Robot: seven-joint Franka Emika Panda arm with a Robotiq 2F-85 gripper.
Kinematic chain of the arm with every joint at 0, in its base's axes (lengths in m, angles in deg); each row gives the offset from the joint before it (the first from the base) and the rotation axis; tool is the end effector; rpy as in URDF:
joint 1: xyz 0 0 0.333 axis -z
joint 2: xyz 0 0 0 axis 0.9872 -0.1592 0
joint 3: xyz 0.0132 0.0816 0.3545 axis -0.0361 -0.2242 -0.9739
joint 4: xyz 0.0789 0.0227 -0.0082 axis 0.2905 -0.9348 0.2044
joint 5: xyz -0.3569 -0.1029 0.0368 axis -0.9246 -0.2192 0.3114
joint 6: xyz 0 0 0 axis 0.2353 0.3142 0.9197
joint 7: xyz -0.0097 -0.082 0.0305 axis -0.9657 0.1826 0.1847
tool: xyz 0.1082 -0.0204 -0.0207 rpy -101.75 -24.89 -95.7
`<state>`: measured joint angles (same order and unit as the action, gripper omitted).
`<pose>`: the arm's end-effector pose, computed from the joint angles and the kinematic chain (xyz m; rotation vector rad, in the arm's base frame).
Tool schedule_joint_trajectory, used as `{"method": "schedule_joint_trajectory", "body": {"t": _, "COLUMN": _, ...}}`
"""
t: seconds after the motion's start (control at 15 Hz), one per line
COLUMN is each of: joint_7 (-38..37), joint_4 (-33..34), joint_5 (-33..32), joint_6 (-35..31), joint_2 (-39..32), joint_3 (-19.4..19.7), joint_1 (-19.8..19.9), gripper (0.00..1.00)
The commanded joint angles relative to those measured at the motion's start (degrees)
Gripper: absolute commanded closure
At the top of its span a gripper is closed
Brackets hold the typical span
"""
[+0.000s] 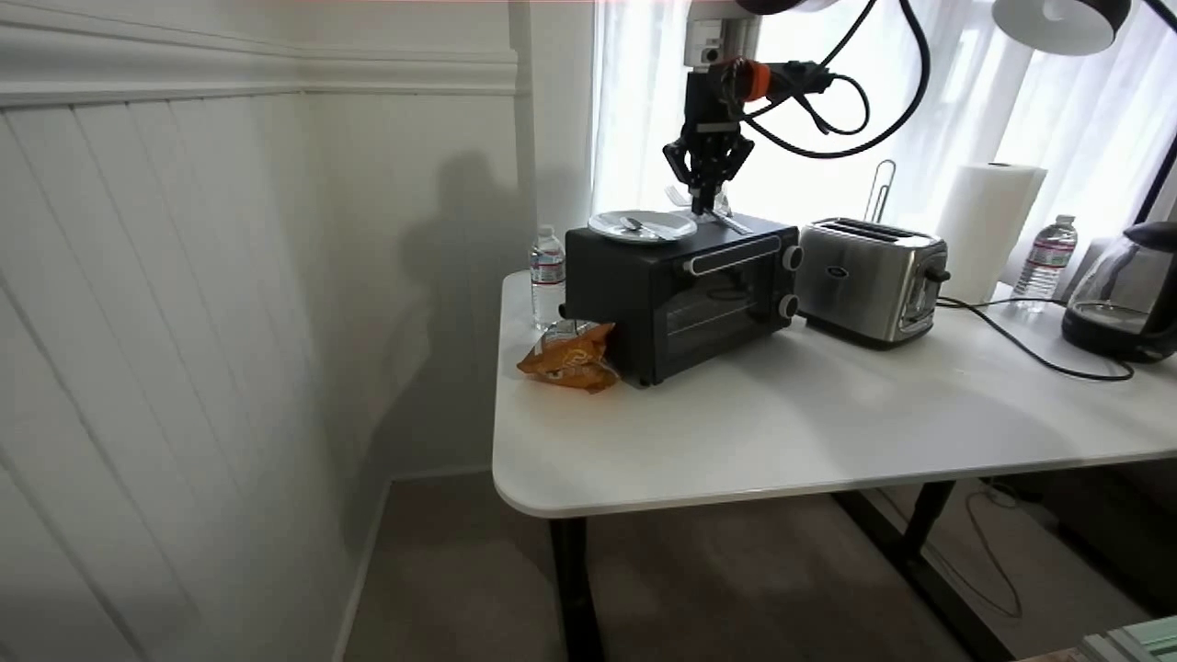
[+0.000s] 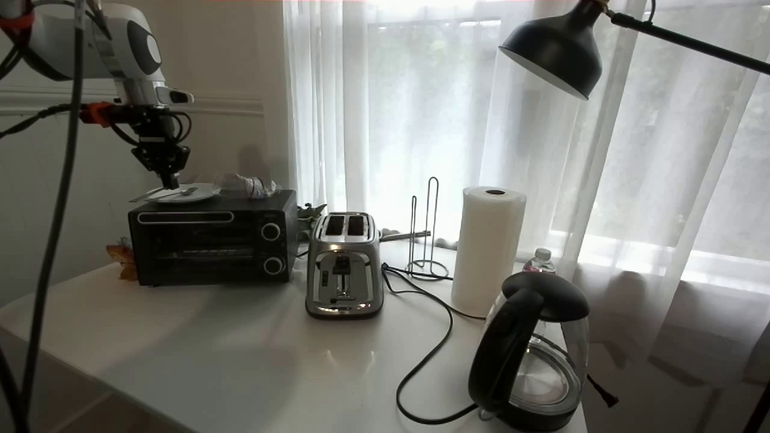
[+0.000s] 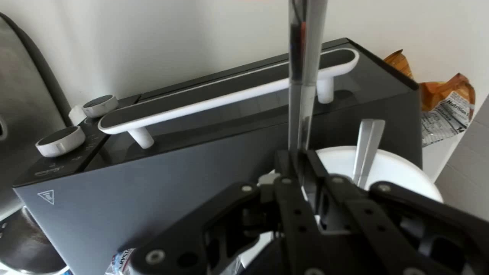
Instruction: Pick up the silver fork and put it on the white plate to the right of the silver spoon
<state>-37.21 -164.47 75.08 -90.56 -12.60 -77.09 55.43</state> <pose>0.5672 0.3956 0.4567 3.0672 0.2574 0.1570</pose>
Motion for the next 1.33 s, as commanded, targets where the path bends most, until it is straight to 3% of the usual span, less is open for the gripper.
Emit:
{"method": "schedule_joint_trajectory", "body": {"t": 0.0, "joint_7": 3.43, "joint_4": 8.84, "joint_5": 1.71, "joint_6": 4.25, "joint_2": -5.64, "joint_3": 0.81, "joint_1": -1.37, "gripper": 0.97}}
{"method": "schedule_joint_trajectory", "body": {"t": 1.27, "joint_7": 7.98, "joint_4": 33.13, "joint_5": 2.18, "joint_6": 13.61, "joint_2": -21.83, "joint_3": 4.28, "joint_1": -4.98, "gripper": 0.97}}
